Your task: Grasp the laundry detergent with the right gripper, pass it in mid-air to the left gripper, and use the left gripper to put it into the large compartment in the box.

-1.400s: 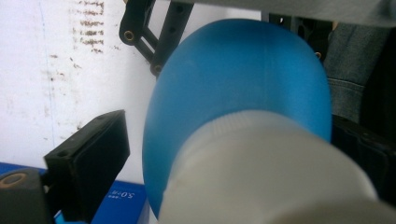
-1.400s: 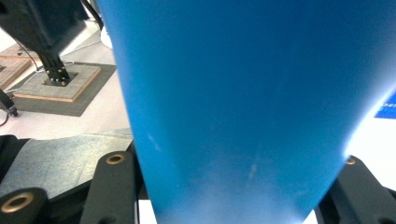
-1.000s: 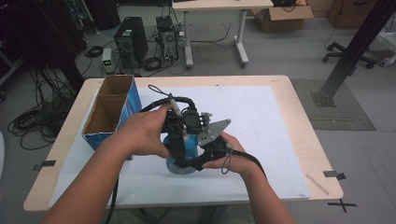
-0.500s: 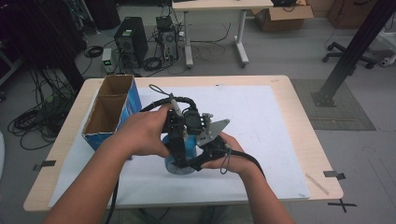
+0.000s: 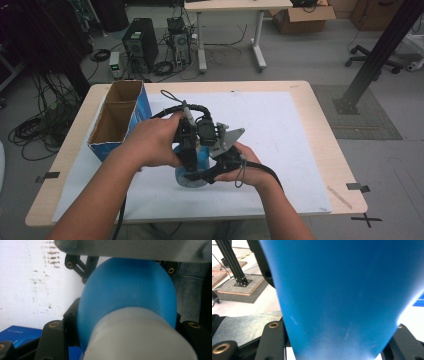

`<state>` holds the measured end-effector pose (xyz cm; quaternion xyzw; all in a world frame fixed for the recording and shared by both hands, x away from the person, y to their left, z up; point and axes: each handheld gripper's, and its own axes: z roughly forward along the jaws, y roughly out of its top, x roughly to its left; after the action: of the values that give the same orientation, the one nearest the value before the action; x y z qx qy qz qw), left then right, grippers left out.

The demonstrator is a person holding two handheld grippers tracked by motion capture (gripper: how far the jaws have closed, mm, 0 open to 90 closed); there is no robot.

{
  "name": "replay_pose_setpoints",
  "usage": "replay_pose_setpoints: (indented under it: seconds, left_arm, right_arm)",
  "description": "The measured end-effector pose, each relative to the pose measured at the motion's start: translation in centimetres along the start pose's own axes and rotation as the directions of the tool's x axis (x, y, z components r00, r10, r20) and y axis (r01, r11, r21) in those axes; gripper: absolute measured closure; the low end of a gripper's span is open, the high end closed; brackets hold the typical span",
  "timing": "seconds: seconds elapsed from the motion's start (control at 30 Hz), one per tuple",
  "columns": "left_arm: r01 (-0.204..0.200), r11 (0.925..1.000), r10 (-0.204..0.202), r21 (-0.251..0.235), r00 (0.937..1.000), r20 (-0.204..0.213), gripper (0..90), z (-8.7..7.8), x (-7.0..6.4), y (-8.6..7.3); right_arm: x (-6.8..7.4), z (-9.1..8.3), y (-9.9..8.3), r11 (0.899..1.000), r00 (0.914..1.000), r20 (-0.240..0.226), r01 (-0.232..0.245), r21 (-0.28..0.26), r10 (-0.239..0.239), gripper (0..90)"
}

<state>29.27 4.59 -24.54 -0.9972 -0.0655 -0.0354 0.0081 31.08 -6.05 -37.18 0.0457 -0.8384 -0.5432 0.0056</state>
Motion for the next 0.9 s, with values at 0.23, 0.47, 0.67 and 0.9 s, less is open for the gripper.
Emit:
replay_pose_setpoints:
  seconds: [0.23, 0.47, 0.67, 0.9]
  left_arm:
    - [-0.011, 0.9999, 0.011, 0.002, 0.9999, -0.009, 38.8, -0.60, -0.22, 0.06]
    - [-0.014, 0.9999, 0.014, -0.002, 0.9998, -0.012, 38.8, -0.87, -0.21, 0.00]
    - [-0.004, 1.0000, 0.004, 0.000, 0.9999, -0.013, 38.8, -0.87, 0.04, -0.14]
    - [-0.007, 1.0000, 0.007, 0.007, 0.9999, -0.015, 38.8, -1.04, -0.03, -0.13]
  right_arm:
    - [0.10, -0.24, 0.30, 1.000, 1.0000, -0.001, 0.004, -0.016, -0.004, 45.2]
    - [0.08, -0.26, 0.29, 0.999, 0.9999, 0.001, -0.010, -0.039, 0.010, 43.6]
    - [0.06, -0.09, -0.32, 0.994, 0.9984, 0.006, -0.056, -0.094, 0.057, 35.6]
    - [0.00, -0.64, -0.63, 0.990, 0.9963, 0.022, -0.080, -0.120, 0.083, 23.3]
